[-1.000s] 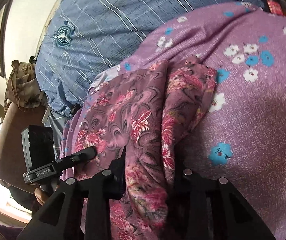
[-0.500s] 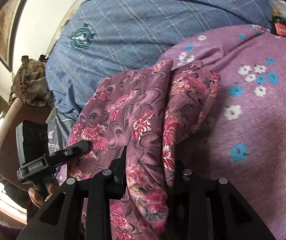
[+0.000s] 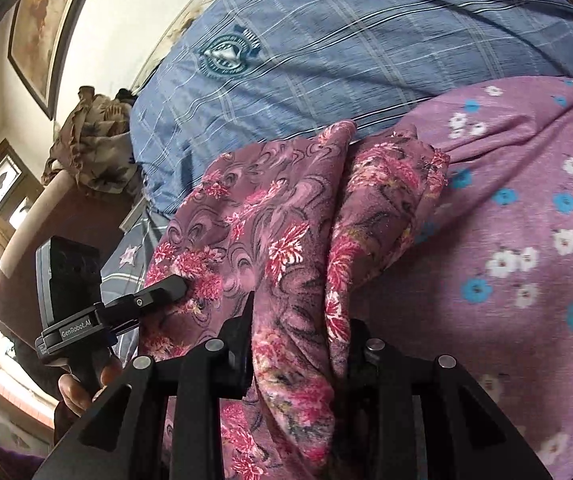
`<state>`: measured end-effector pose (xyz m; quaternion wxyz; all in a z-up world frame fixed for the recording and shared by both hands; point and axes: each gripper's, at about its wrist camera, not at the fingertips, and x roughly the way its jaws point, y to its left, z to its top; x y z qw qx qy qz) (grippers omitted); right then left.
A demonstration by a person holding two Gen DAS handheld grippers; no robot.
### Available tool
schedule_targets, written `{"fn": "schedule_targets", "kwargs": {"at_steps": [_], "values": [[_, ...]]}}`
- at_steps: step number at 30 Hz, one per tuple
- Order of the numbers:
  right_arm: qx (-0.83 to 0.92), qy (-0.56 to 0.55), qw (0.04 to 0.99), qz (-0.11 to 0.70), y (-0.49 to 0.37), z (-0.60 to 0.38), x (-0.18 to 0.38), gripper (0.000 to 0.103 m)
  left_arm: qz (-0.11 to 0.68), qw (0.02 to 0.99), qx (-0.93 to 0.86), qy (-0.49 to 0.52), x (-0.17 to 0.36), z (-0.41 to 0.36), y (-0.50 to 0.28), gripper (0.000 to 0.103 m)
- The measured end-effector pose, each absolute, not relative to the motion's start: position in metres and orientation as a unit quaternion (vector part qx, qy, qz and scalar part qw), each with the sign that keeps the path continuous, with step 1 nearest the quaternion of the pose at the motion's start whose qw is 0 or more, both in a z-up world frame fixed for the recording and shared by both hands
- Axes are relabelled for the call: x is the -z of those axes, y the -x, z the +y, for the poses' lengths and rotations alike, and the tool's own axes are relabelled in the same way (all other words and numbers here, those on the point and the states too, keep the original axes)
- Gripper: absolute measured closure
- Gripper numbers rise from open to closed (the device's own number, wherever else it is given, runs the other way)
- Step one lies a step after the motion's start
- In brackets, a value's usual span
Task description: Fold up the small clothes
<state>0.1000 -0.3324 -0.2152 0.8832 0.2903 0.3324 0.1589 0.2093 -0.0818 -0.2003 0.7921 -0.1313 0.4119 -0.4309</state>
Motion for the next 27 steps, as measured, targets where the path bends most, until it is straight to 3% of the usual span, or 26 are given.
{"fn": "schedule_targets", "kwargs": {"at_steps": [27], "values": [[-0.214, -0.264, 0.877, 0.34, -0.123, -0.267, 0.212, 0.071, 0.405, 0.816, 0.385, 0.148, 0.199, -0.018, -0.214, 0.078]]}}
